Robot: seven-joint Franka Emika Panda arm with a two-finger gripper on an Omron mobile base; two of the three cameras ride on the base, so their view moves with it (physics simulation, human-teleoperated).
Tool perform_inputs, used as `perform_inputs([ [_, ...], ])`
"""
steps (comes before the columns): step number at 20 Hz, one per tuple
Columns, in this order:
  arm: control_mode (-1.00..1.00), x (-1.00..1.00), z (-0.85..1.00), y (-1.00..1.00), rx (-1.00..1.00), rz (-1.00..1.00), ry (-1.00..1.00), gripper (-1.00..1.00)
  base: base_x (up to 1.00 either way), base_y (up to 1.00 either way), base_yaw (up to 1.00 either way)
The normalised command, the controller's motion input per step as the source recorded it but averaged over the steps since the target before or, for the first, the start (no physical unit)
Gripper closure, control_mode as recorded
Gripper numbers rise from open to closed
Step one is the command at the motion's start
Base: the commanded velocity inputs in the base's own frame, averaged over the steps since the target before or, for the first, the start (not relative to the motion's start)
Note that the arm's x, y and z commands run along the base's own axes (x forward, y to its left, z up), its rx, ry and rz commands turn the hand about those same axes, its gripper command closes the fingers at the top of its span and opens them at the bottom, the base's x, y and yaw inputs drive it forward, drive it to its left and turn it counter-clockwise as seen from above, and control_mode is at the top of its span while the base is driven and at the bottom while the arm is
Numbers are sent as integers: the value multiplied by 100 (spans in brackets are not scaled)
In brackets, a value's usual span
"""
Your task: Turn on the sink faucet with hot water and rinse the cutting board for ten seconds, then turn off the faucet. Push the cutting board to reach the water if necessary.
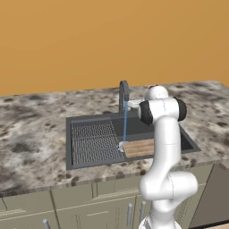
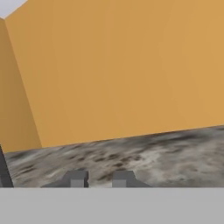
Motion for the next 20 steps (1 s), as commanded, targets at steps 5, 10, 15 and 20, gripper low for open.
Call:
perform_inputs([
  [5,-100,-17,13,-39,0,0,1,100,0,0,0],
  [10,-100,-31,16,-56,0,0,1,100,0,0,0],
  [15,-100,-31,7,-67,0,0,0,100,0,0,0],
  [20,-100,-25,6,-67,0,0,0,100,0,0,0],
])
